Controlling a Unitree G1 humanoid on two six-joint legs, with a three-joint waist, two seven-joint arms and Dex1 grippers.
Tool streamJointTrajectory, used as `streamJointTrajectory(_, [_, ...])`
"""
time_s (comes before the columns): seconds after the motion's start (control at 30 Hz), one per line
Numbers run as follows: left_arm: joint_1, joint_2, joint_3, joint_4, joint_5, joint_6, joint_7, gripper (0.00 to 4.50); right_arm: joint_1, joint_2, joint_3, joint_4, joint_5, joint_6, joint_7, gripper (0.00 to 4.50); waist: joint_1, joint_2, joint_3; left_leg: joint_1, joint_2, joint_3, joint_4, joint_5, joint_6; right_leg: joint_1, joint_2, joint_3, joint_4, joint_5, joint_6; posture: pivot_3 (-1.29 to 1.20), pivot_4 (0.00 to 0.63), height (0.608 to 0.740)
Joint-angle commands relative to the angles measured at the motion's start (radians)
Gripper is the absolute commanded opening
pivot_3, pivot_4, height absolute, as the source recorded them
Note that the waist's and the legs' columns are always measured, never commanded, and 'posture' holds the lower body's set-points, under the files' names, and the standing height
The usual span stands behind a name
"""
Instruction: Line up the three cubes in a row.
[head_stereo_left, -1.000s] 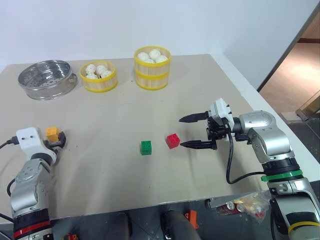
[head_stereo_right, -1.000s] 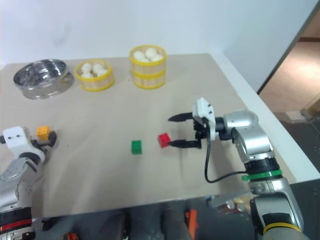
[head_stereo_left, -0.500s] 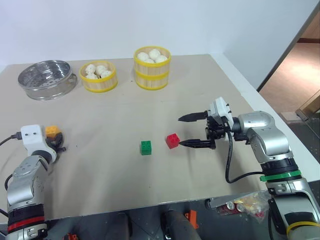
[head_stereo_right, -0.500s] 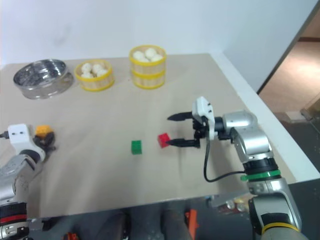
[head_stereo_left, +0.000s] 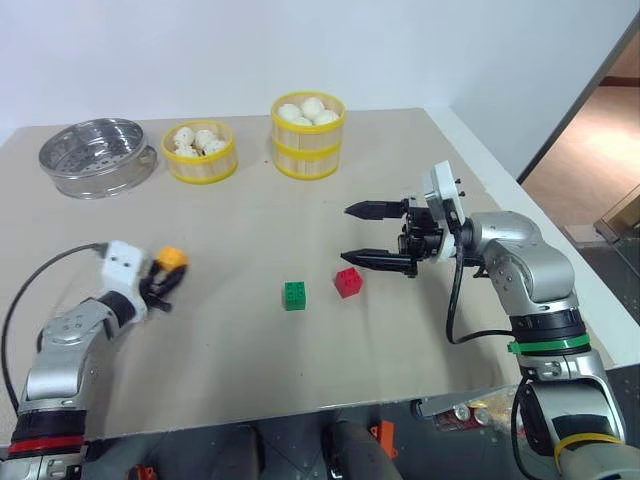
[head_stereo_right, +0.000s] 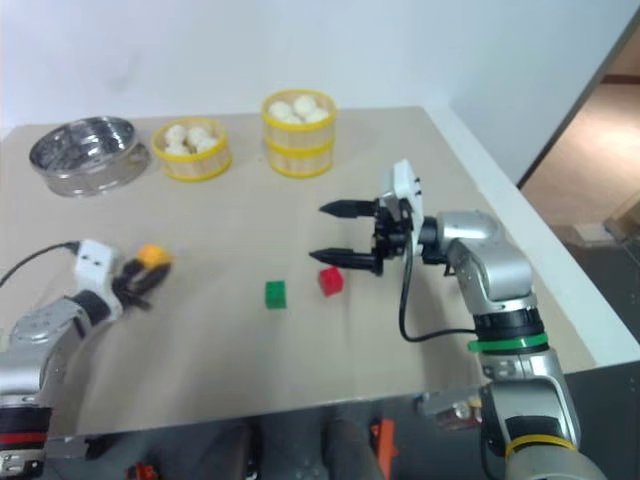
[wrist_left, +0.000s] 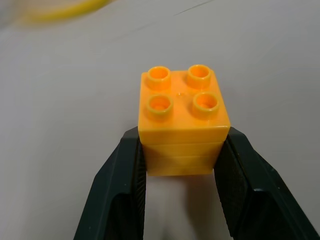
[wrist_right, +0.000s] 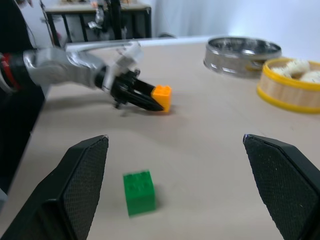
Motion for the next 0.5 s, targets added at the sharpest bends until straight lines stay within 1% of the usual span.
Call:
streamJointTrajectory(0.03, [-0.001, 0.075, -0.067, -0.049, -0.049, -0.042, -0.235, 1.32, 0.005, -0.031, 0.002, -0.030, -0.027, -0.053, 0.024, 4.50, -0.001, 0.000, 0.000, 0.000, 0.000, 0.000, 0.000, 0.000, 0.000, 0.000, 0.000, 0.000, 0.000, 0.000, 0.000, 0.00, 0.150, 0.740])
streamJointTrajectory(0.13, [-0.031, 0.115, -0.139, 0.001, -0.036, -0.100, -0.391, 1.32, 0.011, -0.029, 0.010, -0.030, -0.039, -0.069, 0.025, 4.50, -0.005, 0.000, 0.000, 0.001, 0.000, 0.001, -0.001, 0.000, 0.000, -0.001, 0.001, 0.001, 0.000, -0.002, -0.004, 0.00, 0.150, 0.740])
streamJointTrajectory(0.2, [-0.076, 0.112, -0.169, 0.054, -0.025, -0.125, -0.446, 1.32, 0.016, -0.026, 0.014, -0.036, -0.041, -0.070, 0.020, 4.50, -0.005, 0.000, 0.000, 0.001, 0.001, 0.000, -0.001, 0.000, 0.000, -0.001, 0.002, 0.001, 0.001, -0.002, -0.004, 0.00, 0.150, 0.740])
streamJointTrajectory(0.33, [-0.163, 0.090, -0.197, 0.164, -0.011, -0.150, -0.494, 1.32, 0.036, -0.036, 0.016, -0.062, -0.039, -0.063, 0.017, 4.50, -0.004, 0.000, 0.000, 0.001, 0.002, -0.001, -0.001, 0.000, 0.001, -0.001, 0.004, 0.001, 0.001, -0.002, -0.004, 0.00, 0.150, 0.740])
streamJointTrajectory(0.43, [-0.193, 0.079, -0.214, 0.224, 0.002, -0.182, -0.528, 1.32, 0.052, -0.050, 0.007, -0.081, -0.030, -0.042, 0.011, 4.50, -0.003, 0.000, 0.000, 0.001, 0.002, 0.000, -0.001, 0.000, 0.001, 0.000, 0.004, 0.002, 0.001, -0.001, -0.003, 0.00, 0.150, 0.740])
streamJointTrajectory(0.5, [-0.201, 0.074, -0.223, 0.246, 0.013, -0.206, -0.548, 1.32, 0.062, -0.062, 0.004, -0.088, -0.033, -0.043, 0.011, 4.50, -0.004, 0.000, 0.000, 0.000, 0.002, 0.000, -0.001, 0.000, 0.001, -0.001, 0.004, 0.002, 0.001, 0.000, 0.001, 0.00, 0.150, 0.740])
